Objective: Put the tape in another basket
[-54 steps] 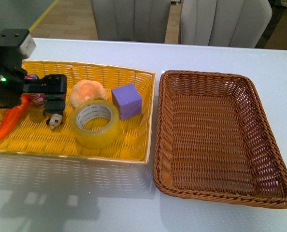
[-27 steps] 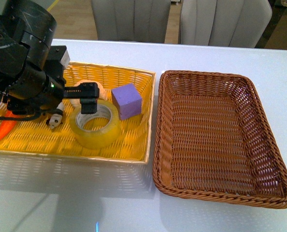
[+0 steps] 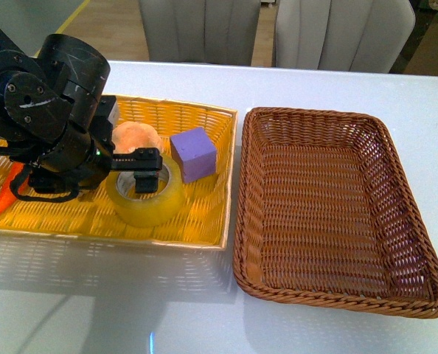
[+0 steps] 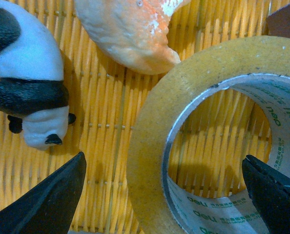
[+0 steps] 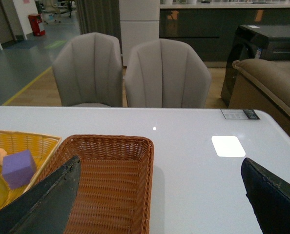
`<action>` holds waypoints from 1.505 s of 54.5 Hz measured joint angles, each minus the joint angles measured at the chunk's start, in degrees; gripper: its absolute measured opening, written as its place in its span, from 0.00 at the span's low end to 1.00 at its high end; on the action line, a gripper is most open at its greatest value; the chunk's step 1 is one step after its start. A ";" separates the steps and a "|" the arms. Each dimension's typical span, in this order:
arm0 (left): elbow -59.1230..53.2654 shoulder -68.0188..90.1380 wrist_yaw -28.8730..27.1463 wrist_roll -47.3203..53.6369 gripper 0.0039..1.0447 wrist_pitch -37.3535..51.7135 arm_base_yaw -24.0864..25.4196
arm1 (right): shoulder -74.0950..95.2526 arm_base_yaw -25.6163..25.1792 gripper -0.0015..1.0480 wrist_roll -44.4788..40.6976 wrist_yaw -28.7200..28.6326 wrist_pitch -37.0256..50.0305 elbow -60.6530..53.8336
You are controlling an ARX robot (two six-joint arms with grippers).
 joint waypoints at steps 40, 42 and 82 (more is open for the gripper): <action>-1.40 -2.38 -2.60 -2.75 0.15 0.24 1.44 | 0.00 0.00 0.91 0.00 0.00 0.00 0.00; -2.01 -3.43 -2.67 -2.62 0.15 0.61 1.77 | 0.00 0.00 0.91 0.00 0.00 0.00 0.00; 22.25 -1.73 2.67 -1.64 0.14 -10.23 -12.98 | 0.00 0.00 0.91 0.00 0.00 0.00 0.00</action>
